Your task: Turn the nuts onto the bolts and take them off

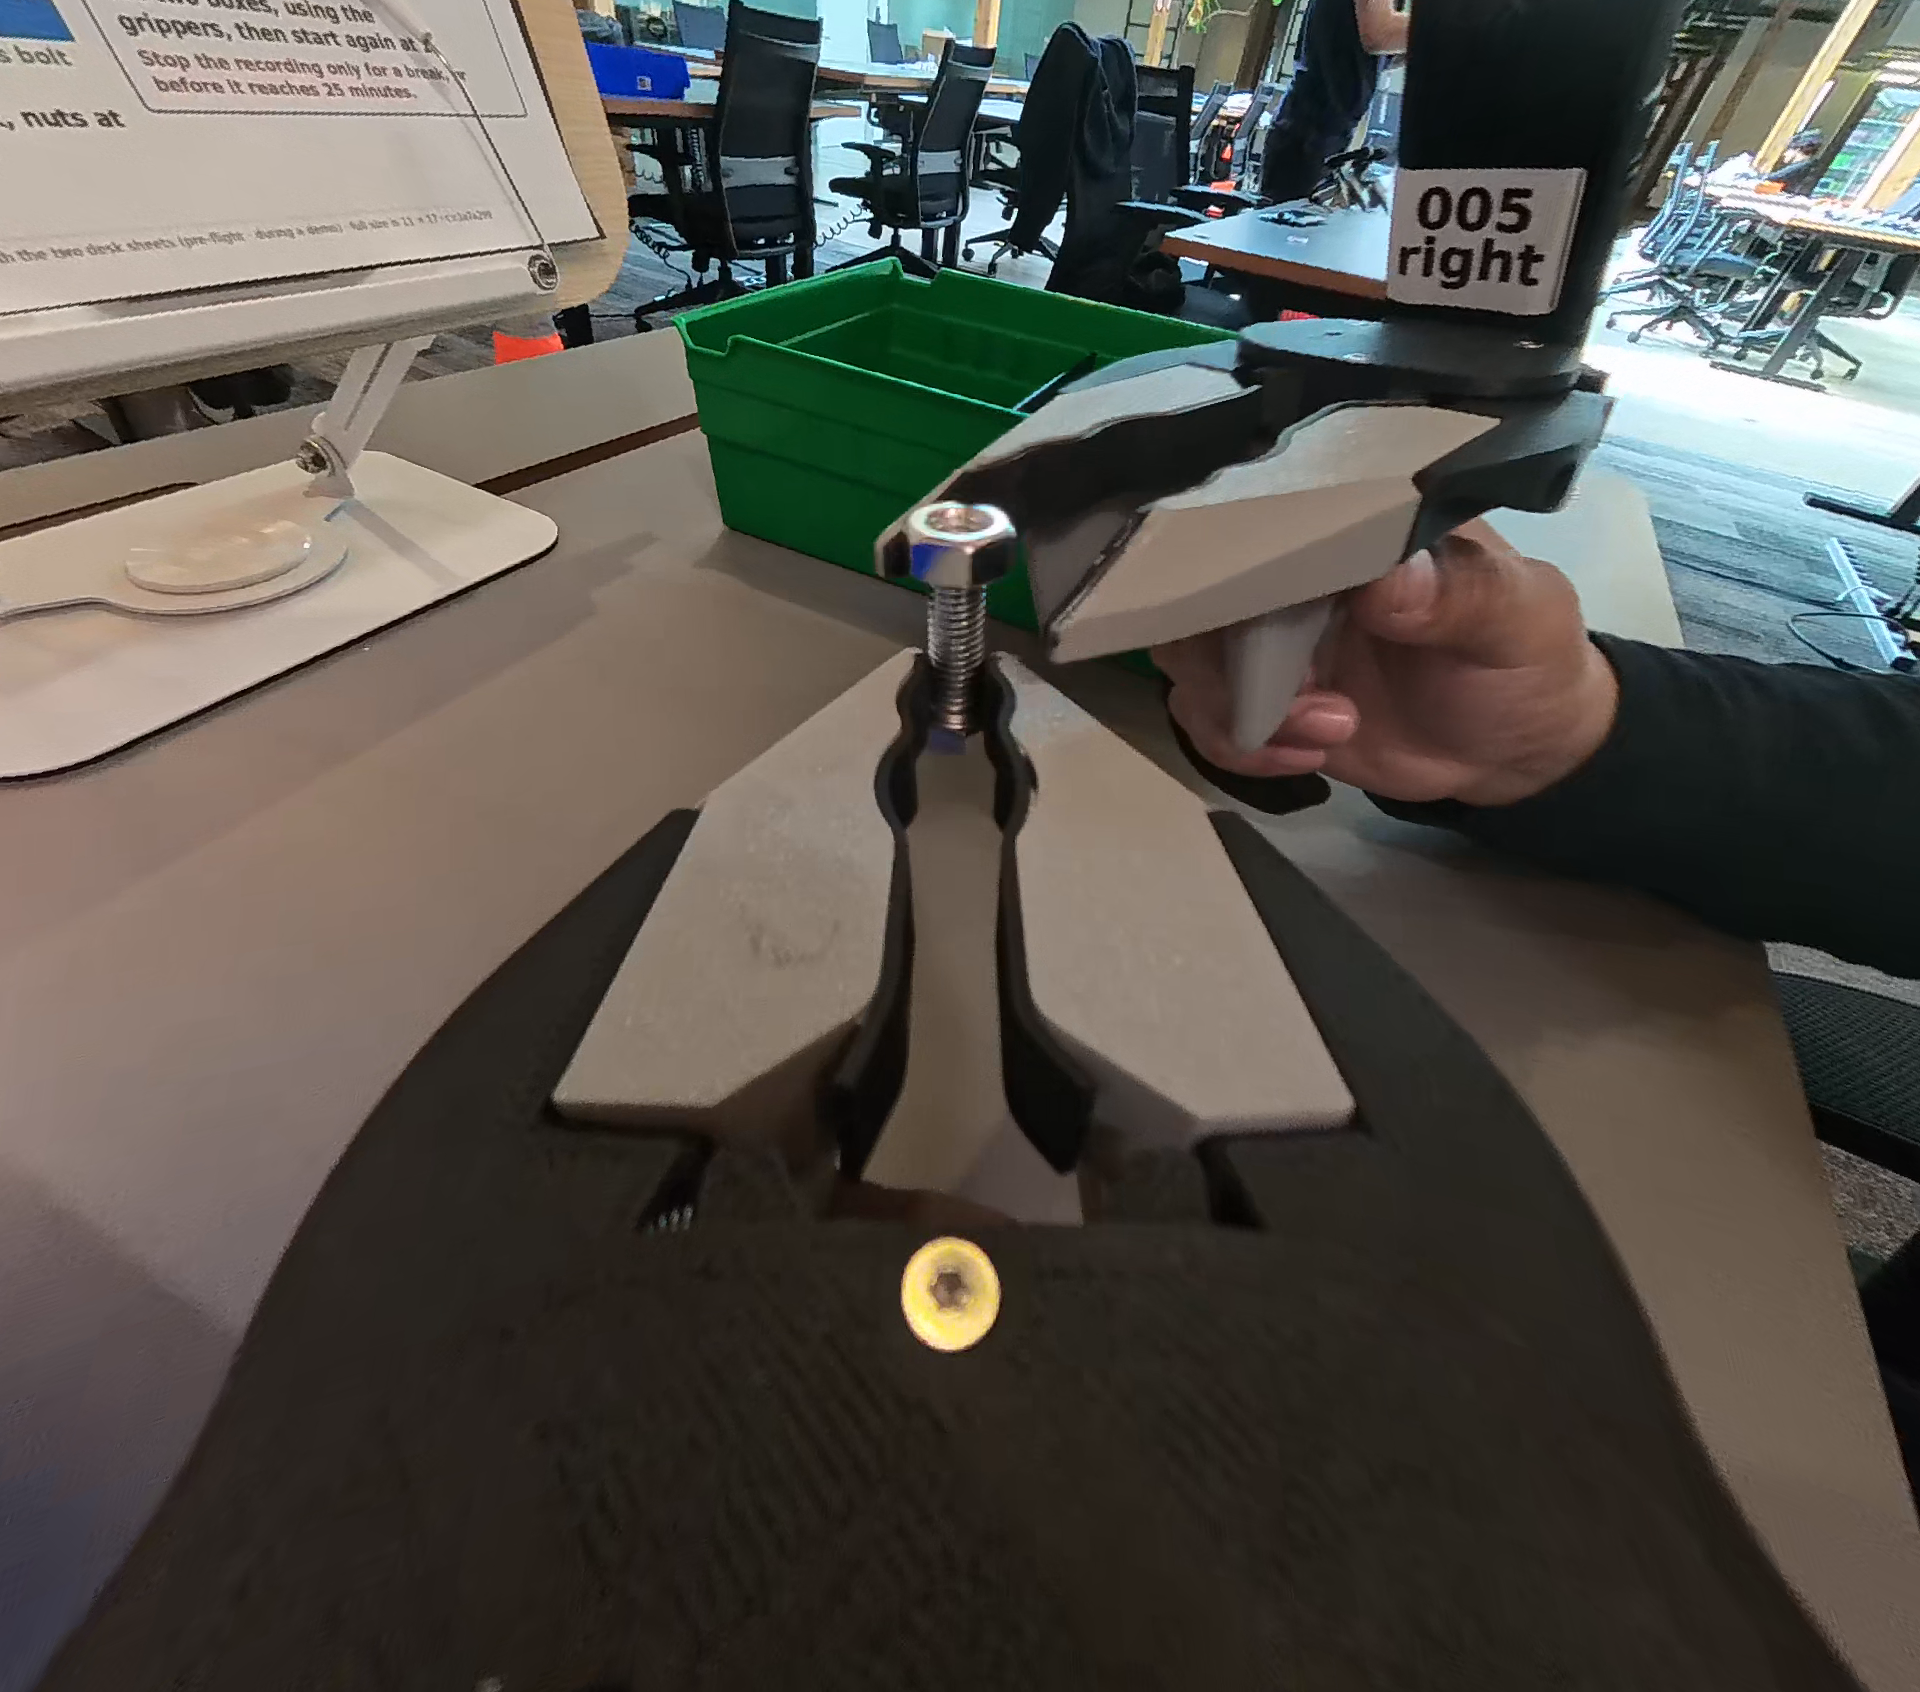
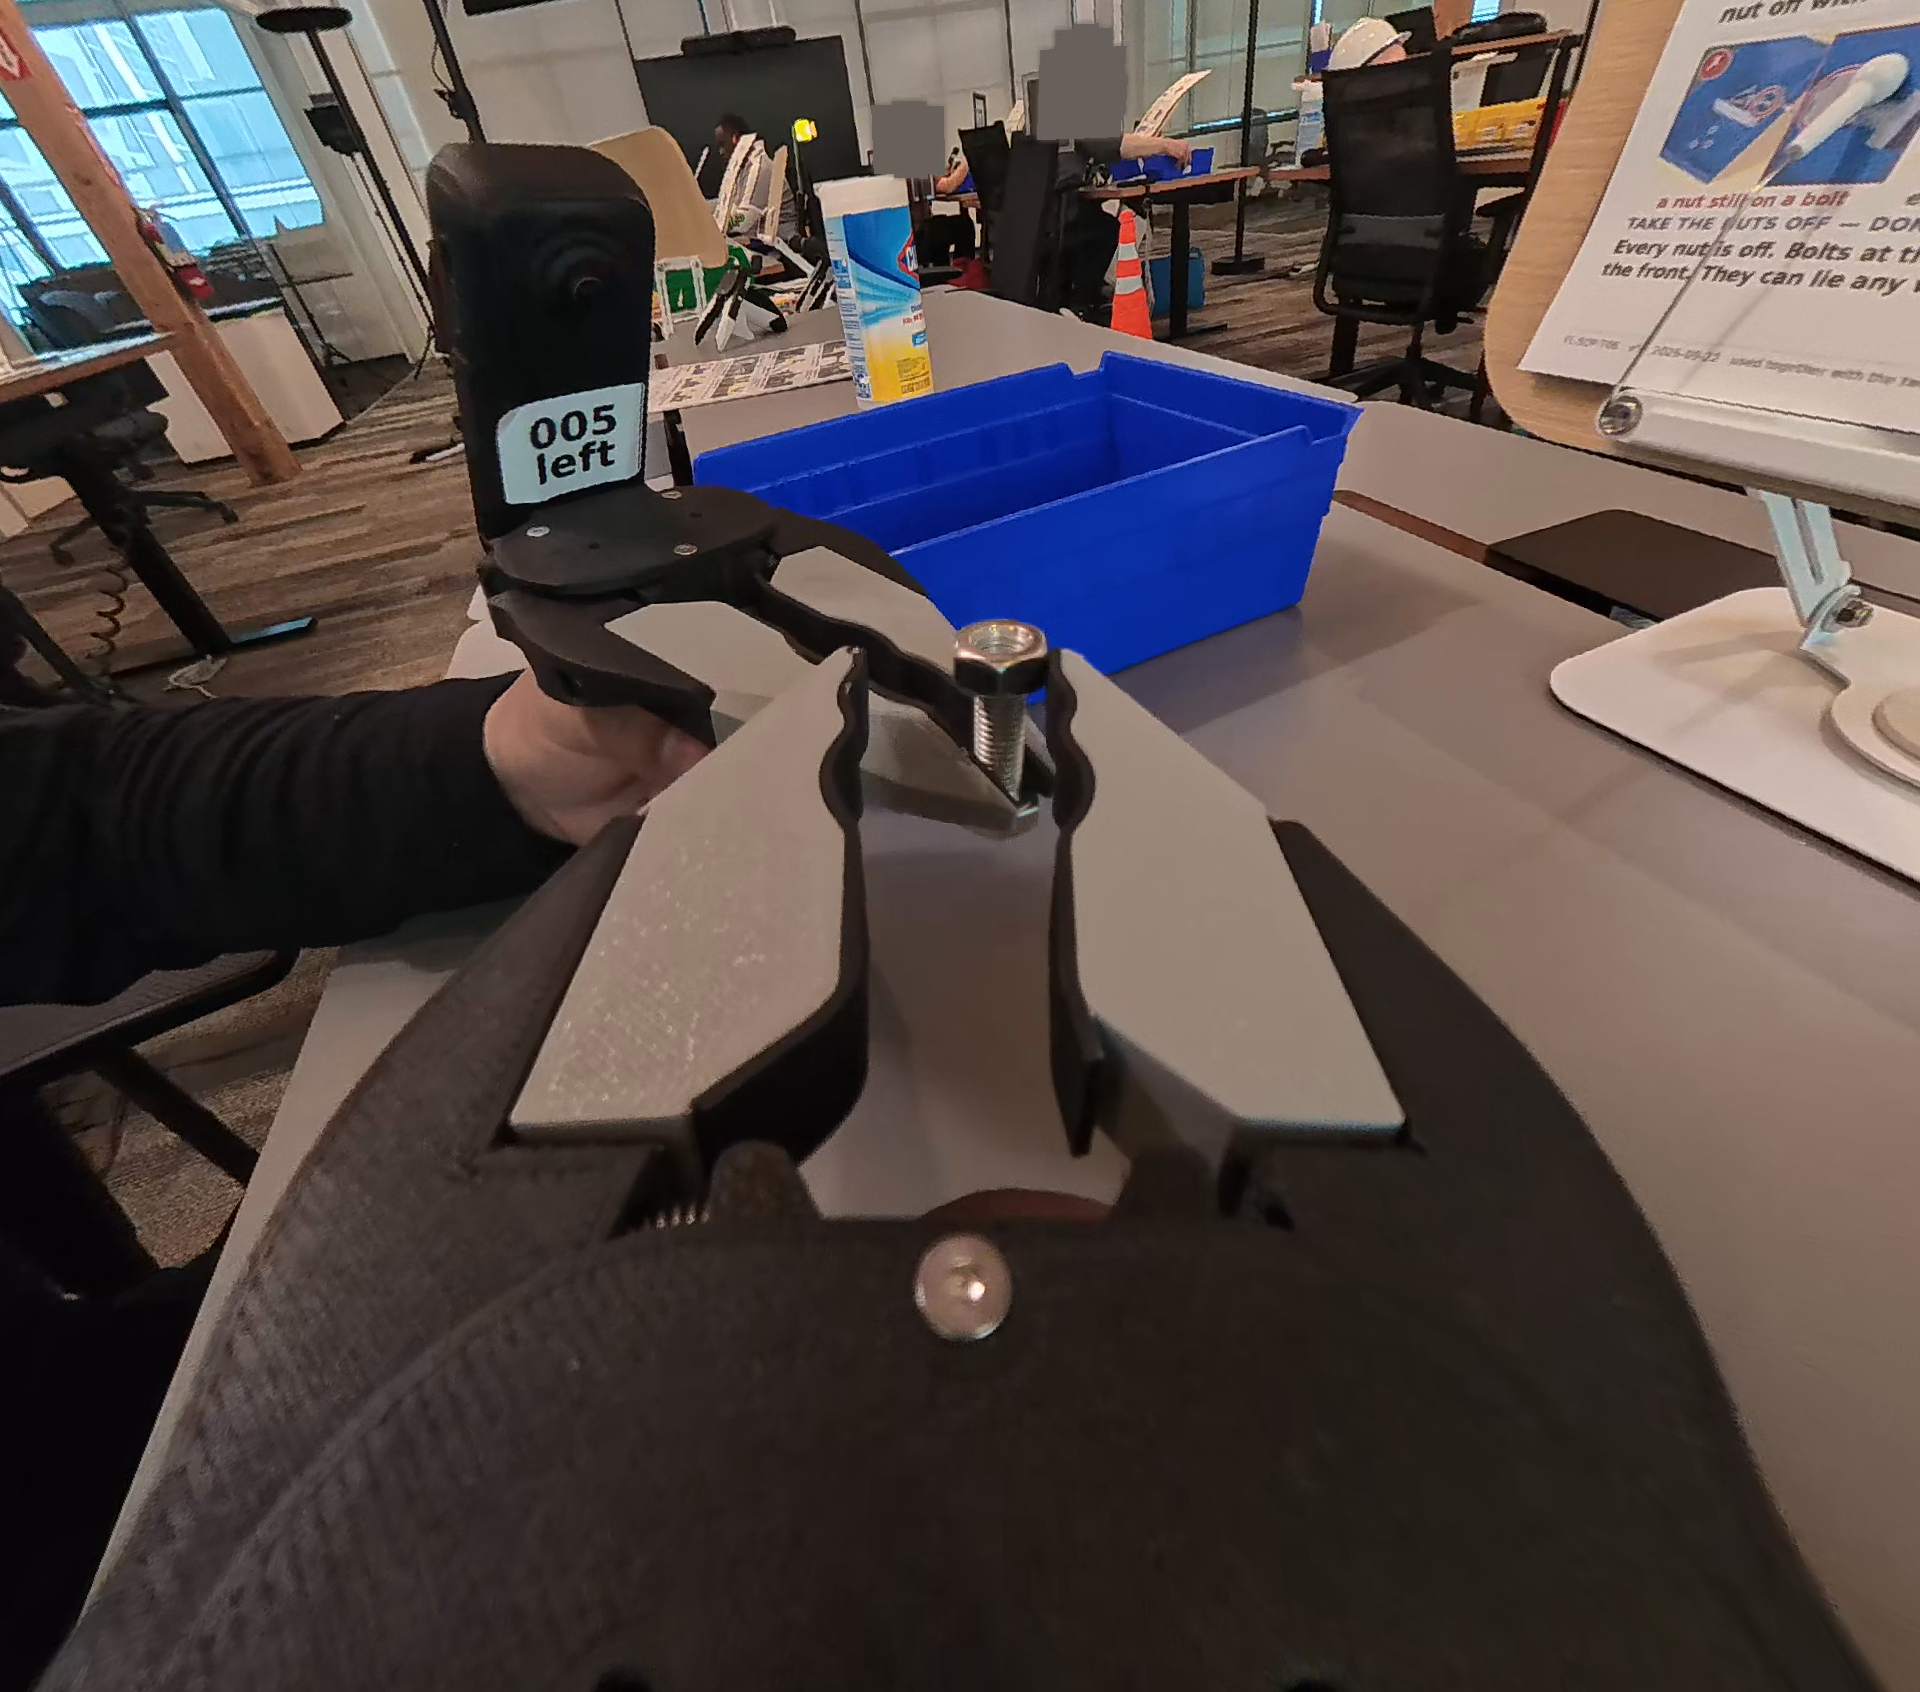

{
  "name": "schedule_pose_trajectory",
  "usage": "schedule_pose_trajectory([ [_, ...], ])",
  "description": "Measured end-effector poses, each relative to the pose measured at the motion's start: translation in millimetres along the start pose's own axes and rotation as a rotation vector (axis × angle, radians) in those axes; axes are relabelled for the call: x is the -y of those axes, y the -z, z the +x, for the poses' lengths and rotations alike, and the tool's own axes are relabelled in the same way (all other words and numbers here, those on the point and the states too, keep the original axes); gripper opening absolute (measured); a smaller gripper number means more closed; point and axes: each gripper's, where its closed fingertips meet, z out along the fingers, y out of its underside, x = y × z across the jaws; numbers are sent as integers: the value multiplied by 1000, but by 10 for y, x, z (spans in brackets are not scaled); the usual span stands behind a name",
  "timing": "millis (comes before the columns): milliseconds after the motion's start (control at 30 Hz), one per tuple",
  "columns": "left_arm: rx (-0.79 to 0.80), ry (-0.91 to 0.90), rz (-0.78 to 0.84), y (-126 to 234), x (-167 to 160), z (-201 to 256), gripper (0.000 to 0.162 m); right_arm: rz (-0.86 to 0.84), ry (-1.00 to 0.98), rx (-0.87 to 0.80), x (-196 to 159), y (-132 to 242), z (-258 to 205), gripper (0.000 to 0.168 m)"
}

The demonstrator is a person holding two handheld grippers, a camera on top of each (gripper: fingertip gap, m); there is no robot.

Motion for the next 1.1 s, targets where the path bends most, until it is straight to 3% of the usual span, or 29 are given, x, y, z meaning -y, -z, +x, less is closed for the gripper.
schedule_pose_trajectory([
  [400,-67,-30,-29,-73,-62,215,6,-22,5,-13,-73,-75,-8,13],
  [933,-78,-40,-19,-54,-39,226,6,-17,-7,3,-44,-52,-19,13],
  [1100,-45,-27,-2,-33,-3,149,7,-8,-32,-3,-37,-40,12,26],
])
